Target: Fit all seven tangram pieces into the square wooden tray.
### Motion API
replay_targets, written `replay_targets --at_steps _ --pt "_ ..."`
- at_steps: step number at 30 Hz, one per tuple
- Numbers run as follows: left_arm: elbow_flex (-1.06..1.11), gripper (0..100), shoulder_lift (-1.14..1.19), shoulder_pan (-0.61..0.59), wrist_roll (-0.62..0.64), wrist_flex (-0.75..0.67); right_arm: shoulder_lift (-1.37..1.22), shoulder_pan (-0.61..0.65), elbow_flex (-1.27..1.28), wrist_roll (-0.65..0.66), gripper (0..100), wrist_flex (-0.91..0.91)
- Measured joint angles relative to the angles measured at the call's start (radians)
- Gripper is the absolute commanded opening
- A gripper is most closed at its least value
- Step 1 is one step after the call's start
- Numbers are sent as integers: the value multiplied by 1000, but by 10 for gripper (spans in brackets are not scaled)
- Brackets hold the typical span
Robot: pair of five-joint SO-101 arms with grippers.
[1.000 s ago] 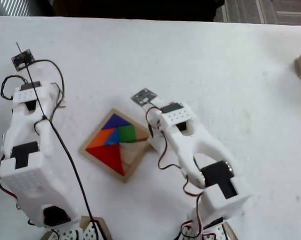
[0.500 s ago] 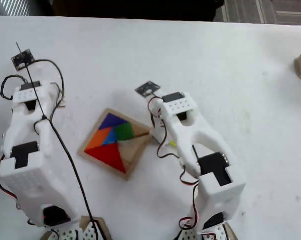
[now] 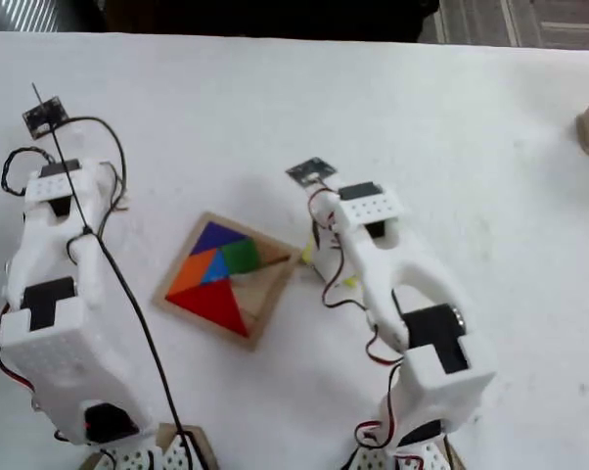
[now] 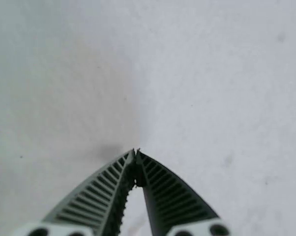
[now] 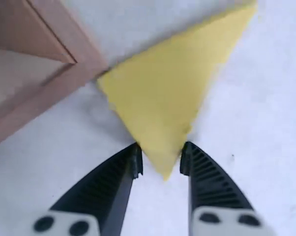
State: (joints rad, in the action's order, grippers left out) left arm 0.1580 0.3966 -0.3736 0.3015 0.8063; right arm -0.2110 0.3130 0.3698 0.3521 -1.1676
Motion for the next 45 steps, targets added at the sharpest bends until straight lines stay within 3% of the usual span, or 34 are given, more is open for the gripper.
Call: replay_targets --at_steps 5,12,20,29,36,45 --pt "0 22 0 0 0 0 109 -129 118 -5 122 71" --pt "0 22 0 0 -8 0 250 -146 219 -21 131 98" --pt "0 22 0 12 -8 0 262 -23 153 -66 382 100" --pt "0 22 0 14 -8 0 -25 51 -66 -193 306 100" --pt "0 22 0 14 -8 0 -172 68 -272 -198 265 -9" --pt "0 22 0 14 -8 0 -186 68 -307 -198 267 -31"
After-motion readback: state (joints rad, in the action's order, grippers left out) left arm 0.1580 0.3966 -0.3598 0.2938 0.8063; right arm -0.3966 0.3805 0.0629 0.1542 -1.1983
